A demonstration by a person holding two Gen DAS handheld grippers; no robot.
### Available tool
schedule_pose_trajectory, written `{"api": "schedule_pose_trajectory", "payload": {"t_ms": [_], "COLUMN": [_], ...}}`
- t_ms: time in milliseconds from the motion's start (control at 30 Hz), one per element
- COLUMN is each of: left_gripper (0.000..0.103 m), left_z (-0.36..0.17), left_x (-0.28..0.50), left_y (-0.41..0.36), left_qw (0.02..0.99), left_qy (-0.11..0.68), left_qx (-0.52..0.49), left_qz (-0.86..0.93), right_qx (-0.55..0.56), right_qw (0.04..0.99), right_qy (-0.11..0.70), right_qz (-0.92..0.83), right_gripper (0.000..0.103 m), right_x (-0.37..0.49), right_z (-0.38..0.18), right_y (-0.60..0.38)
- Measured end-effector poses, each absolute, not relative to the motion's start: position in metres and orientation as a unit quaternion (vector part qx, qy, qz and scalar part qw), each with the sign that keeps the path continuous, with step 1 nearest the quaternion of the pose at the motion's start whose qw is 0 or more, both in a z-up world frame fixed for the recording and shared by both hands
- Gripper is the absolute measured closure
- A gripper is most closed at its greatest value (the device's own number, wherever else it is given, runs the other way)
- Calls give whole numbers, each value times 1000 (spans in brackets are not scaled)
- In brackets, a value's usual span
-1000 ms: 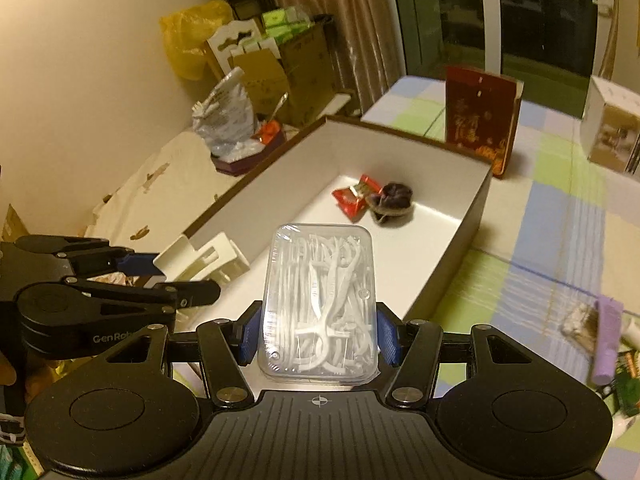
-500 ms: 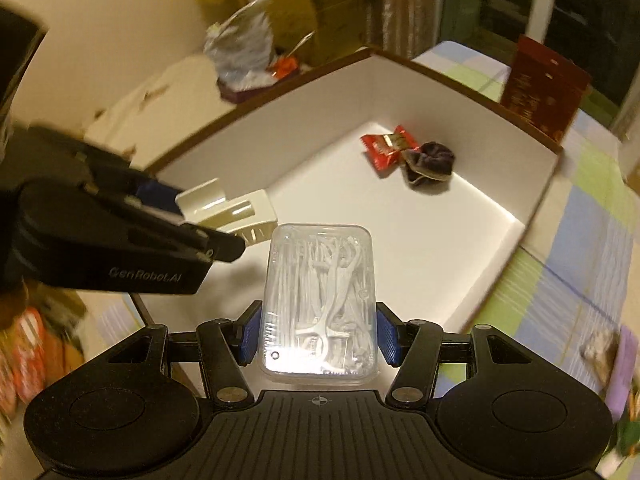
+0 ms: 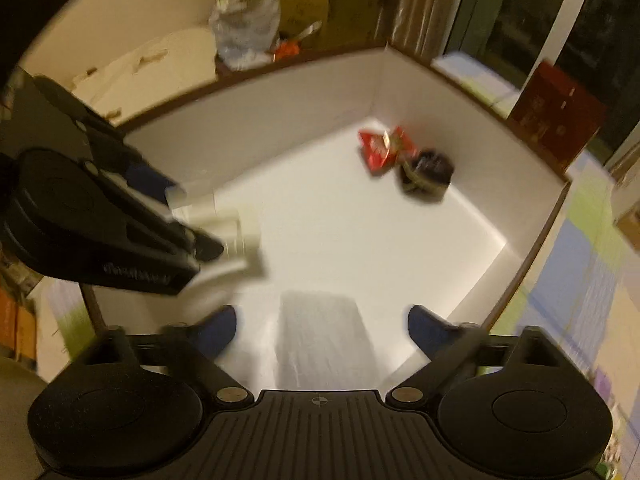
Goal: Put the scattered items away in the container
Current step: 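Open the left tool releasing the clip while the right tool releases the floss case into the box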
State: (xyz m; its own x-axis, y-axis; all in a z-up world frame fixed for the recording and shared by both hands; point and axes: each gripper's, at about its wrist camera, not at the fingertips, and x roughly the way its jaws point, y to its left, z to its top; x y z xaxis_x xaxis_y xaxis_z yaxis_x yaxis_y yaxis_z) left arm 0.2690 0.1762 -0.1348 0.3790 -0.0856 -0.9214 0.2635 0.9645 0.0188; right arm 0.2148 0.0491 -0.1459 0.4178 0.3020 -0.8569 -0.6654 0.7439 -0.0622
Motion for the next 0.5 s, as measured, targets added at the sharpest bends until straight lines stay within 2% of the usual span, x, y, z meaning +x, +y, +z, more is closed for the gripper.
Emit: {"api": "schedule_pose_trajectory", "payload": {"t_ms": [133, 200, 500], "left_gripper": [50, 37, 24], "left_z": [-132, -130, -121], "left_x": [268, 268, 264], "left_y": [175, 174, 170], "left_qw": [828, 828, 830], "left_qy": [544, 543, 538], "left_qx": [91, 95, 103], "left_qz": [-105, -106, -105], "right_qx": [-201, -201, -183], "right_qw": [816, 816, 817], "right_qy": [448, 447, 453], "right_qz": [305, 305, 307], "right_gripper": [5, 5, 5], "right_x": [215, 213, 204], "right_z": [-140, -137, -124], "right_y": [46, 43, 35]}}
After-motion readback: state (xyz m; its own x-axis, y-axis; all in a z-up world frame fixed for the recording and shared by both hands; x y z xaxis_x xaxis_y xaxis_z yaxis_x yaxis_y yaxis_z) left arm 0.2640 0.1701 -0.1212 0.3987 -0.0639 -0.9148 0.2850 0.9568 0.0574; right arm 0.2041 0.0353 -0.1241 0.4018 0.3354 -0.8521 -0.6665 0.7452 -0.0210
